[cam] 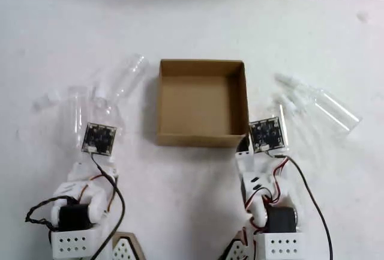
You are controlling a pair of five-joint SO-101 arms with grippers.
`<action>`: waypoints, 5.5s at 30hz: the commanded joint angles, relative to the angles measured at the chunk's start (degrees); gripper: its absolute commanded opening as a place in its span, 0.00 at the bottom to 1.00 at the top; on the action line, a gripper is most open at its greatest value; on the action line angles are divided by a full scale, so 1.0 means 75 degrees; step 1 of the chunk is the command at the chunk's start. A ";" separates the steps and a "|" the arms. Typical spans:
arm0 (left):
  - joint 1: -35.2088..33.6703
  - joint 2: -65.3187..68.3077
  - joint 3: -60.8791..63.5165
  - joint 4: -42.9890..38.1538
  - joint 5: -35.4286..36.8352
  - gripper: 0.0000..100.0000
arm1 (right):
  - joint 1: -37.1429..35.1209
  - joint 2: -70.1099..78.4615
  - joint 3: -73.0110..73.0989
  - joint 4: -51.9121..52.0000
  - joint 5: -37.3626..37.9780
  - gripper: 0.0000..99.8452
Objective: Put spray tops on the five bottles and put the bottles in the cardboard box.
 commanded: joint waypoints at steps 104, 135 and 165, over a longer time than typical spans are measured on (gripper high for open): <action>0.0053 -0.0076 -0.0035 0.0258 0.0094 0.02 | -0.0381 -0.0006 0.0070 0.1635 0.2673 0.07; 0.0053 -0.0076 -0.2837 -0.0141 0.0070 0.02 | 0.0217 -0.0018 -0.0129 -0.1166 0.2626 0.07; 0.3640 0.0803 -0.4583 -0.2321 -0.1571 0.02 | 0.0358 0.0018 0.0070 -0.0393 0.2673 0.07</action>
